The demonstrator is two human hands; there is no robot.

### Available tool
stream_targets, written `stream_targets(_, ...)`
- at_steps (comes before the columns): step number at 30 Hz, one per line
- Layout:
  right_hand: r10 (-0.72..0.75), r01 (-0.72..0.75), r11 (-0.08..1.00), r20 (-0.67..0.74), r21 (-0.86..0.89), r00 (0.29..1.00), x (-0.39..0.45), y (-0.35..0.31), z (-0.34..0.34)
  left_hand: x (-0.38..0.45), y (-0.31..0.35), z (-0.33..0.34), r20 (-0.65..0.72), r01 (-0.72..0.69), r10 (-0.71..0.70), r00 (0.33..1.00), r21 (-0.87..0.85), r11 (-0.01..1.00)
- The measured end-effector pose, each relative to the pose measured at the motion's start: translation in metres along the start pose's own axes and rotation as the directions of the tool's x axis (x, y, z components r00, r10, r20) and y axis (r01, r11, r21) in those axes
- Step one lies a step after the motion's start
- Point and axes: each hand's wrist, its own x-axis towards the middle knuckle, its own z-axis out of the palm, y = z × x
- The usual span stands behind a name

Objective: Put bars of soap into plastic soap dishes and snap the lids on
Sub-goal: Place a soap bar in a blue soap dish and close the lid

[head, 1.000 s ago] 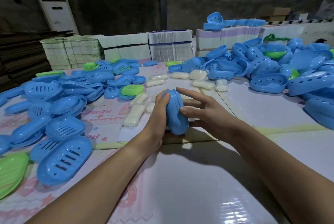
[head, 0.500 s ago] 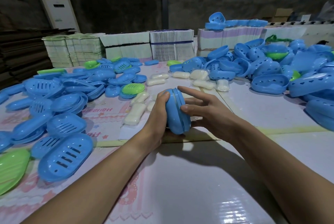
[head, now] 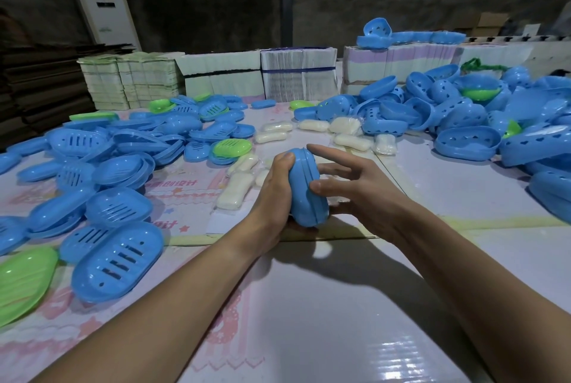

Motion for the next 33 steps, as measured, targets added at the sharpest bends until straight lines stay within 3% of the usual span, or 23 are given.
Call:
stream_targets(8, -0.062, 0.059, 0.998, -0.103, -0.030, 0.993, 0.002, 0.007, 0.008, -0.002, 0.004, 0.003, -0.013, 0.047, -0.047, 0.999, -0.050, 0.998)
stream_targets(16, -0.098, 0.093, 0.992, -0.049, -0.081, 0.994, -0.001, 0.011, 0.007, 0.001, -0.001, 0.004, -0.072, 0.055, -0.058, 0.996, -0.042, 0.998)
stream_targets(22, -0.064, 0.057, 0.996, -0.104, -0.069, 0.993, 0.001, 0.012, 0.015, 0.002, -0.001, 0.000, -0.047, 0.198, -0.204, 0.978, -0.097, 0.975)
stream_targets(28, 0.033, -0.023, 0.996, 0.112, -0.091, 0.993, -0.002, 0.001, 0.001, 0.004, 0.006, -0.005, -0.034, 0.256, -0.271, 0.962, -0.234, 0.938)
stream_targets(33, 0.039, -0.014, 0.980, 0.123, -0.198, 0.992, -0.005, 0.002, 0.003, 0.002, 0.003, -0.003, -0.051, 0.248, -0.269, 0.962, -0.257, 0.934)
